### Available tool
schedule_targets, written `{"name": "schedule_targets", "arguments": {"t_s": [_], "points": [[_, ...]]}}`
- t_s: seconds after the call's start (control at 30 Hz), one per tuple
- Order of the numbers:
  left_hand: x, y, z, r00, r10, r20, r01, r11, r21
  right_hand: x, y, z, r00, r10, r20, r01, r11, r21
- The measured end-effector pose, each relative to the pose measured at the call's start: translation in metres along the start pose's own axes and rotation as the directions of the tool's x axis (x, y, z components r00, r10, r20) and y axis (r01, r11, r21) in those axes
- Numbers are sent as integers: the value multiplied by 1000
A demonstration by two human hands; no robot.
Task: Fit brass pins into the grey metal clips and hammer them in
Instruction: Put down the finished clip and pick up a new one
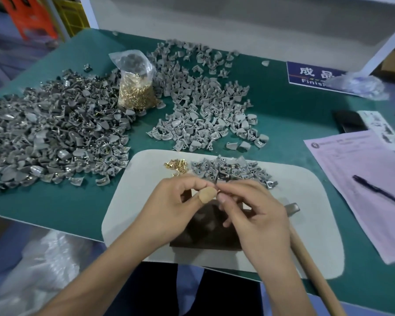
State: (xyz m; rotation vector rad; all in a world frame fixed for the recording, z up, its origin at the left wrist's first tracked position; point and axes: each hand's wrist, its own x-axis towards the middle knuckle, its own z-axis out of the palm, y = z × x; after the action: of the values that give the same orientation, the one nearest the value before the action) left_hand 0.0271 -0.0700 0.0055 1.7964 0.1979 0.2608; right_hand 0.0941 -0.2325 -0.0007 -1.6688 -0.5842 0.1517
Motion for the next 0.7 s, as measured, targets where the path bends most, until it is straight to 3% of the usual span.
{"name": "schedule_targets", "arguments": {"t_s": [0.13,0.27,0.37,0.43,0.63,0.7], "points": [[-2,5,6,1000,12,4,-12,1000,26,-4,7,-9,995,-66,-71,58,993,-102],[9,-1,4,998,13,-58,2,968,249,-5,12,-10,989,28,-146,-45,993,-110],[28,-7,-9,981,8,-195,101,831,547,-3,16,-15,984,72,-164,-91,990,-111],[38,-7,-17,984,-23,-176,137,724,676,-3,16,-19,984,97,-153,-113,989,-100],[60,-5,-17,995,-16,-101,95,508,856,-11,17,-28,980,130,-152,-145,985,-94],[65,-7,-15,996,-40,-74,84,477,875,-14,17,-32,978,133,-160,-149,985,-89]]}}
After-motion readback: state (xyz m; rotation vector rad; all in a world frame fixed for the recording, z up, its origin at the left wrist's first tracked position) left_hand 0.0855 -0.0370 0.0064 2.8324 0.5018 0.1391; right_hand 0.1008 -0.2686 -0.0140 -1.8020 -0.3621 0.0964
